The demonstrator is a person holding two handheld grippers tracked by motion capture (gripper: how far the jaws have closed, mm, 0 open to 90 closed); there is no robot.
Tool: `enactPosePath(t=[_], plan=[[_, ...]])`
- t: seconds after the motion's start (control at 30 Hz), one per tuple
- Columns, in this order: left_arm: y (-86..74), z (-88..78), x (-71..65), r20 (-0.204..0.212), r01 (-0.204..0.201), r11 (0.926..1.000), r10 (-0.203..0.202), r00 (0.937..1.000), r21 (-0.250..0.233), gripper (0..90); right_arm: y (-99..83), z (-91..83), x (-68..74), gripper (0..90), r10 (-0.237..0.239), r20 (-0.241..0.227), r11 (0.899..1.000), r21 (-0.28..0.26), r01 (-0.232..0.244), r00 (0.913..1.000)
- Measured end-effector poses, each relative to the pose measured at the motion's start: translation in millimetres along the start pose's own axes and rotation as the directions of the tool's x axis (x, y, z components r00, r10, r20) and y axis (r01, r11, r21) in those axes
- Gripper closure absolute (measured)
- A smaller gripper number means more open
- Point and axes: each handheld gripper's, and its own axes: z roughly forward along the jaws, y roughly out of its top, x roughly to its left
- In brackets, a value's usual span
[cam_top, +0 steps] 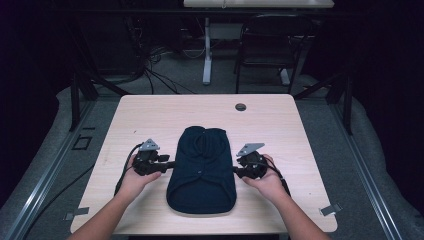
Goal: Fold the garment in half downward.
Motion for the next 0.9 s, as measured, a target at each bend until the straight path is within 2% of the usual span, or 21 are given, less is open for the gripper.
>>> enactPosePath(t=[0.03,0.17,0.3,0.37,0.53,0.67,0.7,0.8,0.9], plan=[[6.6,5.6,2.7,0.002,-0.009,0.9998,0.009,1.0,0.017,57.9,3.4,2.2,-2.6,60.7,0.0,-0.003,1.0,0.005,0.0,1.0],[16.4,17.9,7.9,-0.014,-0.013,0.9986,0.013,0.9998,0.051,59.0,14.3,11.2,-12.0,61.9,-0.002,-0.01,1.0,0.017,0.002,0.9999],[27.0,30.0,12.2,-0.023,-0.029,0.998,0.03,0.9993,0.057,60.0,25.9,21.1,-19.0,64.8,0.0,-0.013,1.0,0.025,0.0,0.9999],[31.4,35.6,12.5,-0.06,-0.065,0.9967,0.068,0.9959,0.05,60.5,31.4,26.2,-22.0,66.6,-0.01,-0.016,1.0,0.024,0.011,0.9998],[41.8,50.3,13.4,-0.051,-0.1,0.9921,0.104,0.9933,0.076,63.9,42.8,38.9,-27.6,69.5,-0.008,-0.018,0.999,0.041,0.009,0.9998],[48.0,60.2,11.2,-0.05,-0.118,0.9879,0.124,0.9911,0.1,65.6,48.4,48.8,-28.5,69.9,-0.026,-0.013,0.998,0.061,0.026,0.9996],[48.0,60.2,11.2,-0.05,-0.118,0.9879,0.124,0.9911,0.1,66.2,48.4,48.8,-28.5,69.9,-0.026,-0.013,0.998,0.061,0.026,0.9996],[48.1,68.4,10.0,-0.046,-0.134,0.9816,0.141,0.9889,0.136,67.8,50.8,56.4,-27.2,71.4,-0.035,-0.02,0.997,0.07,0.036,0.9992],[46.5,72.1,10.1,-0.039,-0.131,0.9801,0.138,0.9896,0.149,70.1,49.7,62.4,-25.5,72.9,-0.045,-0.031,0.995,0.088,0.048,0.9985]])
